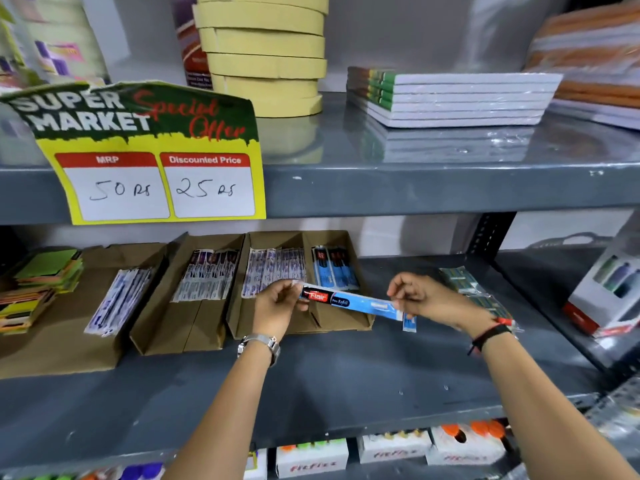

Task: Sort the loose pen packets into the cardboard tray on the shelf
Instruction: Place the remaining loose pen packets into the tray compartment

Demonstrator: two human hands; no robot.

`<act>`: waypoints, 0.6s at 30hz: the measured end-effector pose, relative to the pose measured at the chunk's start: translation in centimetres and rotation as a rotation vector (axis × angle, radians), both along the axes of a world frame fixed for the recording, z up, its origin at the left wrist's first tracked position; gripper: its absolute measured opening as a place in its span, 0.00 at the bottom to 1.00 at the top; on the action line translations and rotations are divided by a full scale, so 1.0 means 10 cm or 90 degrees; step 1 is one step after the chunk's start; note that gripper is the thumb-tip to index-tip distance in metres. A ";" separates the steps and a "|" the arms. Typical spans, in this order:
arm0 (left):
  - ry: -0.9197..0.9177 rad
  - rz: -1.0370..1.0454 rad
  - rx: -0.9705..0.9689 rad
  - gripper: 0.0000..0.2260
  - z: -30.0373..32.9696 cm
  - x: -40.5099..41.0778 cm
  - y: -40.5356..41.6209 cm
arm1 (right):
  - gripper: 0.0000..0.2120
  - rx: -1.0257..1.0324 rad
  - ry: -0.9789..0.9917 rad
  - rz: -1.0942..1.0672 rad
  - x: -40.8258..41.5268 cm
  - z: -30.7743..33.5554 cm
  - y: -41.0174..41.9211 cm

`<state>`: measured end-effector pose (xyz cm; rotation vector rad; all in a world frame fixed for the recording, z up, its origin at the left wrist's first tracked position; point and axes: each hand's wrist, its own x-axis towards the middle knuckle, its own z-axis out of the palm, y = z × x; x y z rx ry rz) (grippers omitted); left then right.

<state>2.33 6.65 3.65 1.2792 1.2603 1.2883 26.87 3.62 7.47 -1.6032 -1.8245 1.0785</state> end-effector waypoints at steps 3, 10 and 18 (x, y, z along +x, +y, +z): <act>-0.018 0.015 -0.028 0.12 -0.13 0.07 -0.03 | 0.14 -0.008 0.015 -0.008 0.03 -0.15 -0.06; 0.598 -0.079 0.029 0.38 -0.77 0.05 -0.11 | 0.13 0.040 0.262 -0.301 -0.13 -0.48 0.29; 0.722 -0.120 0.041 0.53 -1.14 0.03 -0.04 | 0.13 0.037 0.216 -0.417 -0.70 -0.69 0.98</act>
